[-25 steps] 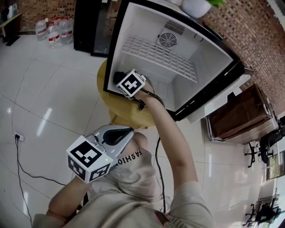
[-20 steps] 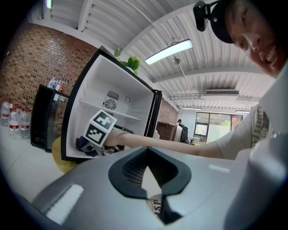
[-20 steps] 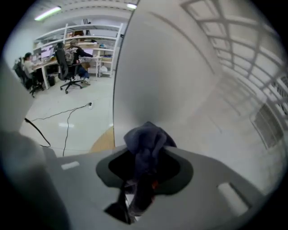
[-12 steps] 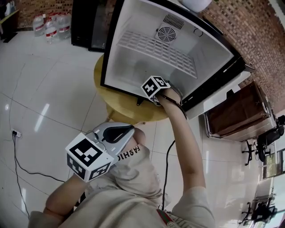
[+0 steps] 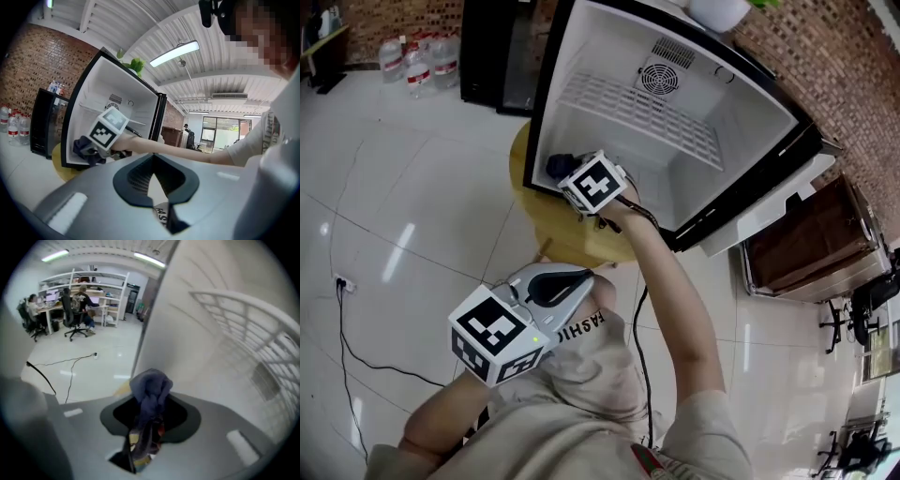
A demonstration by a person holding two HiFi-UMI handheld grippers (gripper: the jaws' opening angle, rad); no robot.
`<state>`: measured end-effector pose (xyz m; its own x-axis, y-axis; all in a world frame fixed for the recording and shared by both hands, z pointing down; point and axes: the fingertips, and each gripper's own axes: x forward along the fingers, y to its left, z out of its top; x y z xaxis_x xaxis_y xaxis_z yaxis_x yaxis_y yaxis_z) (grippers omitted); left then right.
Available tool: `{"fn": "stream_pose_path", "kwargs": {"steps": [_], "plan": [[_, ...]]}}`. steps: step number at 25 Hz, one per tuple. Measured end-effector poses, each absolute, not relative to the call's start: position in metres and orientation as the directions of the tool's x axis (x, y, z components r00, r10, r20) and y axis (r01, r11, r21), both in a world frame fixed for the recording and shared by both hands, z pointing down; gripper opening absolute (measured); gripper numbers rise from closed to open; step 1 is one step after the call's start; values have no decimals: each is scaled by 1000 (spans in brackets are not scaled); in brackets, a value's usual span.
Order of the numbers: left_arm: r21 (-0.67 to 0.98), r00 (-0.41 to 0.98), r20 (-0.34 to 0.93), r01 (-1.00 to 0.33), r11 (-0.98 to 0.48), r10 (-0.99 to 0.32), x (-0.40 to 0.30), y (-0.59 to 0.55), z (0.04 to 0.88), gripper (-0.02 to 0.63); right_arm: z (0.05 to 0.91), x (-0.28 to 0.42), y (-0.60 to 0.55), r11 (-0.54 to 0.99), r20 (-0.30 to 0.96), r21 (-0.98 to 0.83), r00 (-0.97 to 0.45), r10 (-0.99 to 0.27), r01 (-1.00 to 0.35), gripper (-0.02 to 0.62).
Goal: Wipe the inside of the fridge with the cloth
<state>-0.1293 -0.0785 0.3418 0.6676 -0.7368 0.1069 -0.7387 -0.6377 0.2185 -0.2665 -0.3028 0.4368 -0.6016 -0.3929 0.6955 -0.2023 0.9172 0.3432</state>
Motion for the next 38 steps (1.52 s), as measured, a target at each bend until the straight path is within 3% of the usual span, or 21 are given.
{"fn": "stream_pose_path", "kwargs": {"steps": [2,4,9,11,14,16,18,20,22,25,27,31,38], "plan": [[220,664,104,-742,-633,-741,-132,-79,342,0,456,-302,-286,935,716,341,-617,-326,-99,114],[221,659,98,-745,-629,-746,-134,-79,340,0,467,-304,-290,911,729,407,-577,-369,-68,114],[228,659,96,-744,-628,-746,-136,-79,340,0,468,-231,-309,872,731,462,-487,-479,-165,114],[238,664,102,-739,-630,-740,-135,-79,343,0,469,-175,-329,829,754,500,-345,-559,-250,112],[245,669,106,-734,-633,-735,-133,-81,345,0,475,-84,-357,746,784,587,-11,-621,-315,112],[242,671,103,-733,-636,-734,-131,-80,344,0,480,-37,-367,713,756,655,204,-622,-252,112],[236,674,101,-731,-640,-732,-126,-78,343,0,484,-21,-368,710,724,683,291,-626,-172,112],[228,674,101,-732,-642,-732,-123,-76,341,0,480,-35,-365,703,715,696,229,-661,-144,114],[221,667,97,-738,-638,-739,-126,-77,339,0,456,-80,-362,658,673,726,11,-739,-199,114],[221,651,94,-751,-622,-753,-134,-80,337,0,399,-166,-357,609,466,703,-410,-784,-366,114],[221,637,87,-762,-609,-766,-140,-83,337,0,370,-211,-361,610,310,656,-578,-755,-445,114],[221,619,79,-775,-592,-781,-151,-85,337,0,342,-274,-401,535,130,650,-615,-778,-540,114],[236,591,68,-793,-562,-804,-172,-88,337,0,336,-313,-454,437,63,714,-571,-818,-547,110]]}}
